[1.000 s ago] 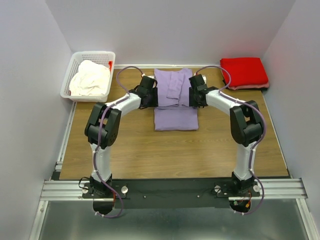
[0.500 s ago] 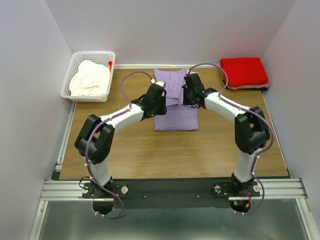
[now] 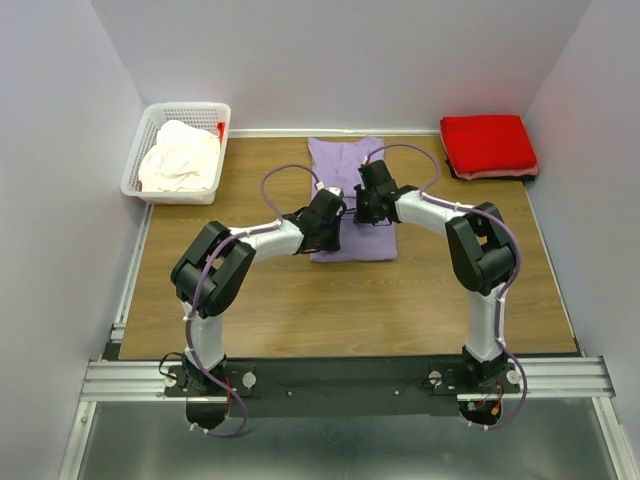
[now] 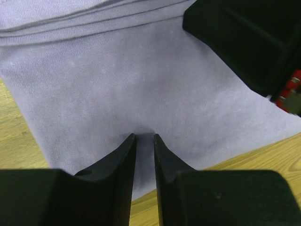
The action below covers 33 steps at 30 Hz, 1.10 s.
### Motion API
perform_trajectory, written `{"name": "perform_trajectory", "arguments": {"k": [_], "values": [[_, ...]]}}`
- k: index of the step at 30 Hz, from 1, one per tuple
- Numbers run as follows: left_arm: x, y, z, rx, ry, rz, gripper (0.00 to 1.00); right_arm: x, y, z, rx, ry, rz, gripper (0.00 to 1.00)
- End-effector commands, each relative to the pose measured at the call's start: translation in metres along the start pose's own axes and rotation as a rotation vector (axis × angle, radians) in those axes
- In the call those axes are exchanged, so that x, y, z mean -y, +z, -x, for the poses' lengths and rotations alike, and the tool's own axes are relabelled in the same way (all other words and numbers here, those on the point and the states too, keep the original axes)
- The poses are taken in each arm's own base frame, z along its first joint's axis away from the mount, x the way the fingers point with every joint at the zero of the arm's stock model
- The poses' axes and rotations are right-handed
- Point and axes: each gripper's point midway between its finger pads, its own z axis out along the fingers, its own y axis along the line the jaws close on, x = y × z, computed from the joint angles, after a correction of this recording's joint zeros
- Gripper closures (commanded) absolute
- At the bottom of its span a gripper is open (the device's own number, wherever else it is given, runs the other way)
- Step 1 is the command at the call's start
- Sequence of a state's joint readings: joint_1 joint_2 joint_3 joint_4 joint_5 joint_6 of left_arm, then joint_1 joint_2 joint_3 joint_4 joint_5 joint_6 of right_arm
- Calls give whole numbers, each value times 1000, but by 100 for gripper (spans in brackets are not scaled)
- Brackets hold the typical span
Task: Fold and stack the t-shirts
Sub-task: Fold the tshirt
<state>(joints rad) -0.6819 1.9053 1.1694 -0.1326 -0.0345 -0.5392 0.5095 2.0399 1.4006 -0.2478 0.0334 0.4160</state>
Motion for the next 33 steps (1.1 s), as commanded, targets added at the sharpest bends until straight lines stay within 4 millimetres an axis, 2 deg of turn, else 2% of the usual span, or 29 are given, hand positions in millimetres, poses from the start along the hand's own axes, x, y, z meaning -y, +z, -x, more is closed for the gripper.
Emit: {"name": "perform_trajectory", "arguments": {"k": [1, 6, 7, 9, 10, 12, 13, 14, 17, 19, 20, 21, 22, 23, 24, 25, 26, 27, 29, 30, 31, 32, 33], "values": [[-17, 2, -42, -96, -3, 56, 71, -5, 18, -6, -9, 3, 18, 80], [-16, -5, -52, -110, 6, 52, 71, 3, 29, 9, 34, -18, -38, 80], [-18, -5, -56, -116, 7, 56, 71, 0, 30, 21, 59, -20, -39, 80], [-18, -8, -59, -118, 8, 56, 71, 2, 38, 32, 83, -33, -57, 79], [-21, -9, -65, -130, 10, 62, 71, 2, 40, 41, 104, -36, -61, 79], [-23, -13, -73, -144, 13, 66, 71, -5, 42, 84, 195, -36, -68, 78], [-24, -15, -74, -145, 13, 67, 71, 1, 47, 81, 189, -36, -84, 78], [-24, -17, -76, -147, 13, 67, 71, -6, 41, 104, 238, -32, -72, 78], [-27, -25, -82, -150, 10, 73, 71, -8, 31, 128, 290, -28, -65, 76], [-29, -31, -82, -144, 9, 78, 71, -12, 22, 127, 286, -46, -42, 75], [-30, -34, -82, -146, 9, 83, 71, -15, 10, 133, 304, -44, -30, 74], [-30, -37, -80, -135, 7, 80, 71, -10, 9, 120, 281, -41, -35, 73], [-31, -40, -80, -132, 6, 82, 71, -9, 5, 117, 277, -37, -34, 73], [-31, -43, -79, -127, 3, 85, 71, -10, -11, 120, 294, -32, -28, 72], [-29, -49, -73, -109, -1, 80, 70, -4, -11, 104, 264, -23, -27, 70], [-30, -52, -70, -96, -8, 92, 68, -2, -15, 96, 252, -17, -17, 68], [-30, -56, -66, -81, -12, 93, 67, -2, -35, 103, 279, 3, 11, 67], [-27, -64, -54, -40, -23, 90, 63, -1, -35, 83, 235, 7, 45, 63], [-25, -71, -42, 2, -33, 81, 61, -1, -50, 75, 229, 26, 101, 59], [-24, -77, -31, 38, -45, 70, 61, -9, -70, 81, 260, 31, 162, 56], [-24, -79, -24, 60, -53, 66, 60, -9, -76, 79, 260, 43, 184, 55], [-25, -80, -17, 81, -64, 58, 60, -4, -76, 66, 237, 70, 203, 55], [-26, -81, -13, 87, -72, 55, 60, -9, -90, 67, 252, 76, 244, 54]]}}
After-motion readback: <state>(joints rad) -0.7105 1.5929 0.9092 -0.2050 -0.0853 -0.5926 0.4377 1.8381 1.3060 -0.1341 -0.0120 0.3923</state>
